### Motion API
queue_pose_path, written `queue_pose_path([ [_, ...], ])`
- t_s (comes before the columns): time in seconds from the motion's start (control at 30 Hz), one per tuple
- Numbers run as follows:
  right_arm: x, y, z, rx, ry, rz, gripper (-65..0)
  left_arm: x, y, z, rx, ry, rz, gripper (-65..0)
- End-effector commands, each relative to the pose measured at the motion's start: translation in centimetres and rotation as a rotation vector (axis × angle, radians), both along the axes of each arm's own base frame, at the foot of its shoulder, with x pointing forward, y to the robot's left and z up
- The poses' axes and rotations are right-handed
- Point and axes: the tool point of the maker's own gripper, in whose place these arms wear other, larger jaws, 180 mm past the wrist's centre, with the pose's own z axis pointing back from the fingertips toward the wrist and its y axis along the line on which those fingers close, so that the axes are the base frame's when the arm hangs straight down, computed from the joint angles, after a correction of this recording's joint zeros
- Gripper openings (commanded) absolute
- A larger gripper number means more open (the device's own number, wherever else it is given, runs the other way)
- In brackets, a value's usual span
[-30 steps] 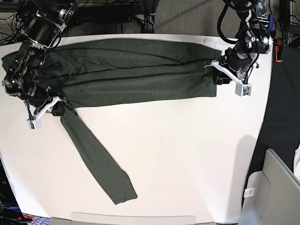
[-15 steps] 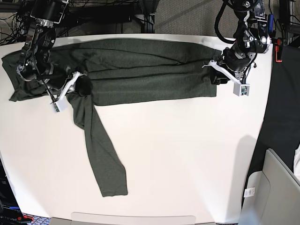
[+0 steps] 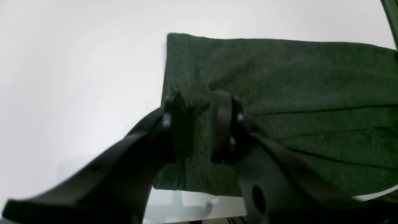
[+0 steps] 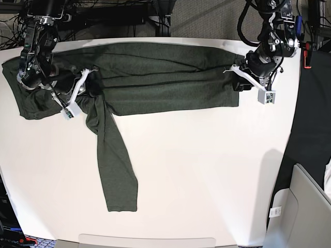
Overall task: Fold the T-shirt properly
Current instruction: 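Drag the sleeve with the right gripper toward the shirt's middle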
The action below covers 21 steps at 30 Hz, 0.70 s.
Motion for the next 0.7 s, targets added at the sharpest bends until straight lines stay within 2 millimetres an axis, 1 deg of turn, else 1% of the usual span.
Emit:
queue_pose_path([
  [0.0, 0.6, 0.6, 1.2, 0.015, -0.043, 0.030, -64.5, 0.6, -0.1, 1.1, -0.005, -0.045, 0.001, -49.5],
  [0.13, -0.5, 0.8, 1.0, -0.029, -0.025, 0.088, -64.5, 0.6, -0.3, 1.0, -0.006, -0.044, -0.003, -49.5],
  [0.33, -2.1, 1.5, -0.4, -0.099, 0.035, 0.211, -64.5, 0.6, -0.4, 1.0, -0.011, -0.044, -0.003, -49.5],
  [0.4, -1.9, 0.9, -0.5, -0.127, 0.032, 0.206, -64.4, 0.6, -0.4, 1.0, -0.011, -0.044, -0.003, -49.5],
  [0.47, -1.1, 0.0, -0.2, -0.144, 0.000, 0.169, -64.3, 0.6, -0.4, 1.0, -0.011, -0.044, -0.003, -49.5],
  [0.6, 0.8, -2.5, 1.4, -0.139, -0.074, 0.062, -64.3, 0.6, -0.3, 1.0, -0.010, -0.044, 0.000, -49.5],
  [0.67, 1.7, -3.1, 2.2, -0.123, -0.106, 0.007, -64.3, 0.6, -0.3, 1.0, -0.010, -0.044, 0.000, -49.5],
])
